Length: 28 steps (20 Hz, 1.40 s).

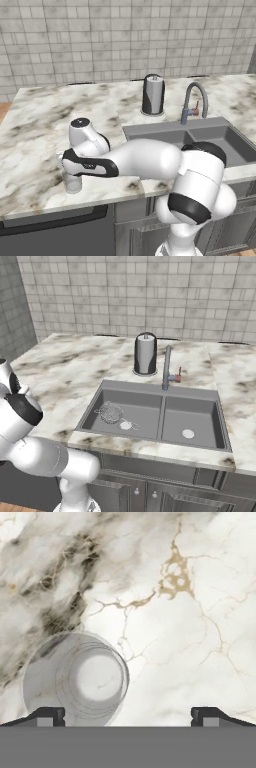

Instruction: Place the strainer in the left basin and the glass cup in the right basin of the sink.

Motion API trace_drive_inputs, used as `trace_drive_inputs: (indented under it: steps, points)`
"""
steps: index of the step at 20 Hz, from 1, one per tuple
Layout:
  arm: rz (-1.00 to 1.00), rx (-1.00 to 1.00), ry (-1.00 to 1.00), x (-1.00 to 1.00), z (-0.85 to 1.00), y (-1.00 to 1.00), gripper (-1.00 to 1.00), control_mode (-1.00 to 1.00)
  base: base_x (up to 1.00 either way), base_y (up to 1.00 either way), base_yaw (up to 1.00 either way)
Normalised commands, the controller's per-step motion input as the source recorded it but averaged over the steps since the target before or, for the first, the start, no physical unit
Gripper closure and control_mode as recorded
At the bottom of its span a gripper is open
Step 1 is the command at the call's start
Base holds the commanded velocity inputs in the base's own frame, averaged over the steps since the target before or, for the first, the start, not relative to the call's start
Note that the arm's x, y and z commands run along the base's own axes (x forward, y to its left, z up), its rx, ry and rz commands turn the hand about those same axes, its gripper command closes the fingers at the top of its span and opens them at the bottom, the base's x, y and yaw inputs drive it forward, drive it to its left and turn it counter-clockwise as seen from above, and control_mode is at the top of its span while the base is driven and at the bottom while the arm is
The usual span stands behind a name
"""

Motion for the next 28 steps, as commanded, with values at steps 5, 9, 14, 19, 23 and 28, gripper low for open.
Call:
trace_drive_inputs:
  steps: [5,9,14,19,23,28]
  points:
    - [-0.03,0.0,0.0,0.04,-0.08,0.0,-1.0,-1.0,0.0,0.0,0.0]
    - [0.0,0.0,0.0,0.0,-0.09,0.01,-1.0,-1.0,0.0,0.0,0.0]
    - [0.0,0.0,0.0,0.0,-0.1,0.03,-1.0,-1.0,0.0,0.0,0.0]
    - [0.0,0.0,0.0,0.08,-0.1,0.02,-1.0,-1.0,0.0,0.0,0.0]
    - [0.0,0.0,0.0,0.14,-0.1,0.02,-1.0,-1.0,0.0,0.0,0.0]
    - [0.0,0.0,0.0,0.1,-0.09,0.04,-1.0,-1.0,0.0,0.0,0.0]
